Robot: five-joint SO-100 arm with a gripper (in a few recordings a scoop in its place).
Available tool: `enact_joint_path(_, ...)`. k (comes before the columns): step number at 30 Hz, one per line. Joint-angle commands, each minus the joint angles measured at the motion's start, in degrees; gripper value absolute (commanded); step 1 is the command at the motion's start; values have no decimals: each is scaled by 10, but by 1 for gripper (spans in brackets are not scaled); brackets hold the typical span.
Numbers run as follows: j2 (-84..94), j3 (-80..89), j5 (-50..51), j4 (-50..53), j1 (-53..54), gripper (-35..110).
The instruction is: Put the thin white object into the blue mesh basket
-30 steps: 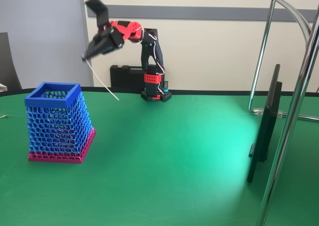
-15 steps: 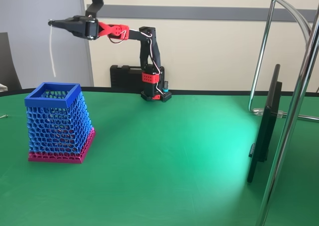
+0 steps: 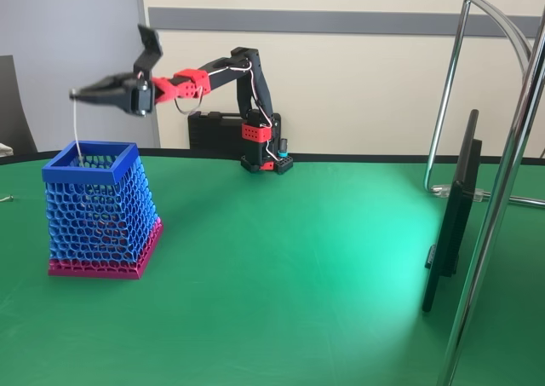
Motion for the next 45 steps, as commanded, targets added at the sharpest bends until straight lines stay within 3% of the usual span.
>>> enact_joint_path(1, 57, 35, 7, -17, -13, 1)
enact_joint_path(34, 390, 394, 46, -54, -57, 8)
enact_joint_path(45, 347, 417, 55, -117, -1, 7)
